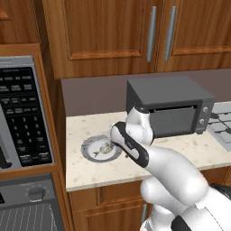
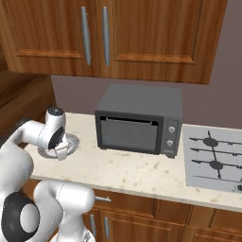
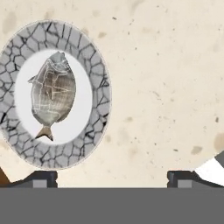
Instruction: Place the fish on the rack of the oven, and slide the rack back inside. Close the oven door.
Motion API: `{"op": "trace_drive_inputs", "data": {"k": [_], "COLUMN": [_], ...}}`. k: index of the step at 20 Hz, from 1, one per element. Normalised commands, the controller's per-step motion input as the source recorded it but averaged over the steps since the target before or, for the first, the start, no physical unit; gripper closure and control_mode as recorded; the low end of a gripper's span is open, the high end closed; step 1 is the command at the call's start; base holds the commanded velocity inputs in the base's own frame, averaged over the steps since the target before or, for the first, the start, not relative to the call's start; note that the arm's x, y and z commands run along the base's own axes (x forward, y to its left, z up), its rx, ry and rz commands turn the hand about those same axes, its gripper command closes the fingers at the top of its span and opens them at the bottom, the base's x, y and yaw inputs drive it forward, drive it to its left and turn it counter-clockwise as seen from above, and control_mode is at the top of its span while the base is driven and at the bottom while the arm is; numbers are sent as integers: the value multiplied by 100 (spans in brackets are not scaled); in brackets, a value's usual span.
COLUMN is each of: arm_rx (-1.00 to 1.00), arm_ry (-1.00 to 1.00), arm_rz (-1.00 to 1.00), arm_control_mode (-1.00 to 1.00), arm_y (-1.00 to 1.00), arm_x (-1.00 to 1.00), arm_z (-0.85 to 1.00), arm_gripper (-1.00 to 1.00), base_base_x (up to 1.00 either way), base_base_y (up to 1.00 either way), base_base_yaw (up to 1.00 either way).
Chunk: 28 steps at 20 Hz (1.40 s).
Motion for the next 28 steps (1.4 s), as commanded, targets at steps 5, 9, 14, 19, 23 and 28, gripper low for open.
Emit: {"op": "trace_drive_inputs", "data": {"k": [5,9,14,19,23,28], "arm_rx": [1,0,0,-1,-8,-7], "arm_ry": [9,9,4,0,-1,0], "arm_rz": [-1,-2,-3,-10,-14,-13], "arm_control_mode": [-100,-100,-100,-100,-100,-100], "arm_y": [47,52,24,14,38,35], "arm_x": [51,48,52,36,10,24], "arm_z": [-25,-16,-10,-24,-41,-26], "arm_gripper": [-100,-100,-100,-100,-100,-100], "base_base_x": [0,0,0,0,0,0], "base_base_y": [0,0,0,0,0,0], "base_base_yaw": [0,0,0,0,0,0]}}
